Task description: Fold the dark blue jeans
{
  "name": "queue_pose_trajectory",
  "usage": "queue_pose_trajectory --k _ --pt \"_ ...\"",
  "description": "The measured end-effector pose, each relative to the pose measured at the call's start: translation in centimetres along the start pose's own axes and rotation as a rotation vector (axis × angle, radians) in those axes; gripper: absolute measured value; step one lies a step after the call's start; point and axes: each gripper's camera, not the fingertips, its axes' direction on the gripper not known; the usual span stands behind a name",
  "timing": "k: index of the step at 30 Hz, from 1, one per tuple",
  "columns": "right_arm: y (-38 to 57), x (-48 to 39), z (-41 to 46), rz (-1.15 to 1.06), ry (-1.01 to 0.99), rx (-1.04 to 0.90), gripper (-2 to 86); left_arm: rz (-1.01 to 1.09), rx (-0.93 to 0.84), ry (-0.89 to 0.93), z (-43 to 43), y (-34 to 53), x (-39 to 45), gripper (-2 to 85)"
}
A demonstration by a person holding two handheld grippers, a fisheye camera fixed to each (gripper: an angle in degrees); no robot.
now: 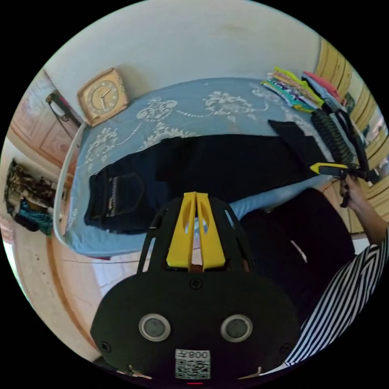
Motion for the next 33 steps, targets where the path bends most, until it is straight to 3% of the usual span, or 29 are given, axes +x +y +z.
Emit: queue_pose_trajectory --k 7,11,20,25,33 --pt "-5.9 5.8 -0.8 0.018 0.186 0.051 6.4 0.086 0.090 0.533 8.7 -13.4 5.4 2.8" --pt "-9.9 8.7 0.7 0.022 0.257 0.021 8.1 0.030 0.007 0.745 15.2 -20.6 7.6 5.5" --pt "-11.5 14.2 5.0 0.035 0.386 -0.123 8.4 -0.019 -0.135 0.796 25.0 -28.0 10.3 6.7" --pt "-10.6 16.4 4.6 0.005 0.424 -0.103 5.2 -0.007 -0.178 0.822 27.6 -29.7 12.1 5.5" --pt "-1.6 27.4 -6.7 0.292 0.095 0.221 0.6 0.081 0.008 0.927 25.5 -31.6 15.5 3.8"
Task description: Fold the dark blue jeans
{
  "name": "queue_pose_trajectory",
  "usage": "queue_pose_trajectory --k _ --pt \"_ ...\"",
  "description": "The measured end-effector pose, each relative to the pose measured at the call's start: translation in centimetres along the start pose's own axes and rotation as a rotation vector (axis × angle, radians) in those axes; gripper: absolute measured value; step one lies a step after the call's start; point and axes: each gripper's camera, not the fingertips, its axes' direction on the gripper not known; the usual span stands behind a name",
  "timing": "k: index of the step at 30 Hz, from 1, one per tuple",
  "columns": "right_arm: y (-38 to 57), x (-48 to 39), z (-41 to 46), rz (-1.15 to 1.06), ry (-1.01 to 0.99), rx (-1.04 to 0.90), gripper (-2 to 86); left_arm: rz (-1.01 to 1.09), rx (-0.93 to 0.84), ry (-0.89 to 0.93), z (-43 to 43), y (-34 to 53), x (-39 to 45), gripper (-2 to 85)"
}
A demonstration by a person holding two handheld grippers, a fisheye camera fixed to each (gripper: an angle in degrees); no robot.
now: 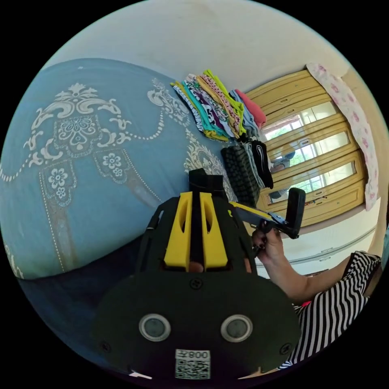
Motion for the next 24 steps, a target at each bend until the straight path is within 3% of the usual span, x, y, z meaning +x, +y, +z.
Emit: queue_pose_trajectory --k 6,12,19,24 --pt "6.9 11.5 -5.0 0.305 -0.278 0.127 0.3 0.140 -0.136 -0.071 5.3 -2.3 3.6 4.5" --pt "14.1 18.7 -4.9 0.569 -0.434 0.173 0.4 0.297 -0.283 -0.166 11.8 -4.4 7.8 6.2" --pt "16.2 22.2 -4.5 0.605 -0.548 0.242 1.3 0.569 -0.431 -0.487 18.1 -4.3 13.0 3.5" --pt "16.6 24.2 -3.5 0.644 -0.674 0.298 3.1 0.639 -0.444 -0.514 18.9 -3.9 15.1 1.1"
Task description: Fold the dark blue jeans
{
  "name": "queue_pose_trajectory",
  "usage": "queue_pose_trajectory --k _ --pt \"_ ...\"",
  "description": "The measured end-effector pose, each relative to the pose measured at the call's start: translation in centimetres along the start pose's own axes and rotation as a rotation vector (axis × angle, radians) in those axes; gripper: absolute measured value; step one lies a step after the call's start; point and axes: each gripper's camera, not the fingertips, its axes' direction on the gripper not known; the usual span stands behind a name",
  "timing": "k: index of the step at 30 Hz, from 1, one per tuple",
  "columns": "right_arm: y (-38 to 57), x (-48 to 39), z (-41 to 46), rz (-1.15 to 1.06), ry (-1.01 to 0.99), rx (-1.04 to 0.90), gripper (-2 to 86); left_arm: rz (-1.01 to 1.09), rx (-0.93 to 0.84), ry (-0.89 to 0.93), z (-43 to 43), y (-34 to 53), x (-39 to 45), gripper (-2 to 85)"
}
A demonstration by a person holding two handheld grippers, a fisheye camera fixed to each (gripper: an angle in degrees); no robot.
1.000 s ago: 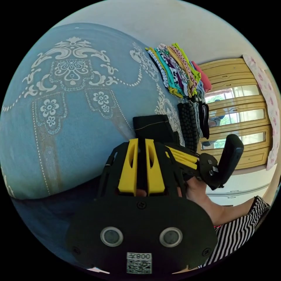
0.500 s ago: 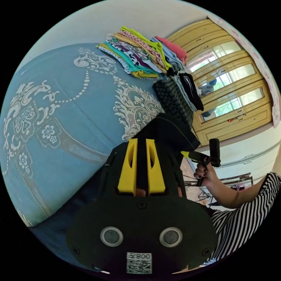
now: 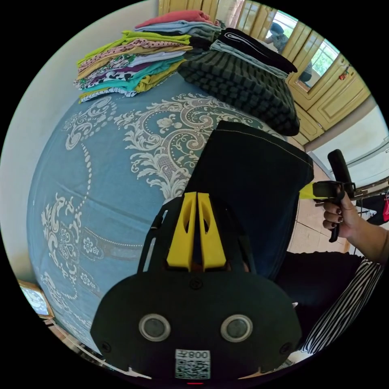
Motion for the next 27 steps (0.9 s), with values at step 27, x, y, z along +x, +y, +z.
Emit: queue_pose_trajectory --k 27 --pt "-1.6 -7.0 9.3 -0.249 0.394 -0.077 0.2 -0.118 0.099 -0.107 -9.5 5.6 4.7 0.2"
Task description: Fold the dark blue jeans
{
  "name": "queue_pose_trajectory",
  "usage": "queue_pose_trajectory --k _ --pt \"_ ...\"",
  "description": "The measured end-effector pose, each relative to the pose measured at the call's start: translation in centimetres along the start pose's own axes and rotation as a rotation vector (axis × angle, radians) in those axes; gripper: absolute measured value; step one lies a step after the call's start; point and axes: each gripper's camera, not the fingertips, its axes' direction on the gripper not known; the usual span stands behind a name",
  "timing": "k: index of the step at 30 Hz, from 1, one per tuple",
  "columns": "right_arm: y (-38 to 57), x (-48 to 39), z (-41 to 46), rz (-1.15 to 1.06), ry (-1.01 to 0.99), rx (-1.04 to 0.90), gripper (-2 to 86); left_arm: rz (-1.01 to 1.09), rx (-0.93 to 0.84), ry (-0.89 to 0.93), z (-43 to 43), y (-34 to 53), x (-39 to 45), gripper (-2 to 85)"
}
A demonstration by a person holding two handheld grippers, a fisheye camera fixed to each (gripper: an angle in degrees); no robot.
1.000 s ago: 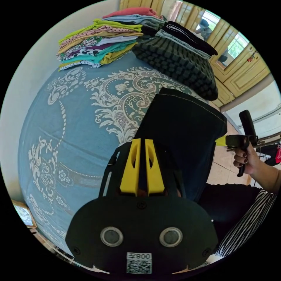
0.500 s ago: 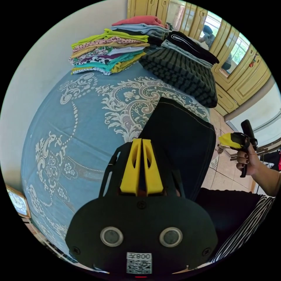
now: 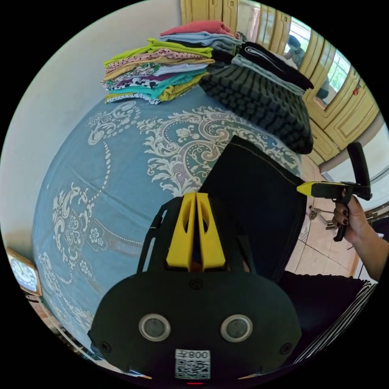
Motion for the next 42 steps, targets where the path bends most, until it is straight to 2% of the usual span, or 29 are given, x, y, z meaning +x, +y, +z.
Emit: queue_pose_trajectory --k 6,10,12,15,19,23,29,34,37,42 --pt "-0.7 -3.6 3.5 -0.056 0.088 -0.087 0.1 0.024 -0.032 -0.046 -2.9 3.3 -0.6 0.1" --pt "-0.5 -7.8 4.4 -0.163 0.156 -0.072 0.0 -0.083 0.085 -0.035 -9.1 8.2 -2.5 0.1" --pt "-0.3 -11.7 6.1 -0.292 0.222 -0.099 0.0 -0.152 0.126 -0.027 -12.0 11.9 -3.7 0.2" --pt "-0.1 -16.5 10.3 -0.458 0.193 -0.208 0.1 -0.327 0.105 -0.051 -15.8 19.9 -6.7 0.2" --pt "0.4 -22.0 17.0 -0.629 0.188 -0.354 0.2 -0.701 -0.018 -0.161 -20.6 32.6 -13.0 0.2" --pt "0.7 -29.1 24.5 -0.763 0.059 -0.459 0.4 -1.017 -0.005 -0.255 -26.4 43.5 -18.5 0.2" --pt "1.6 -40.6 37.0 -0.960 -0.083 -0.618 2.5 -1.302 0.038 -0.312 -33.0 56.6 -23.1 0.2" --pt "2.7 -49.1 46.7 -1.059 -0.177 -0.717 6.0 -1.433 -0.046 -0.368 -36.6 65.9 -25.3 0.1" --pt "3.8 -53.0 51.8 -1.096 -0.199 -0.778 7.2 -1.406 0.047 -0.264 -38.3 70.0 -26.0 0.1" --pt "7.4 -56.4 59.0 -1.156 -0.123 -0.921 7.5 -1.321 -0.027 -0.378 -41.2 71.9 -26.1 0.1"
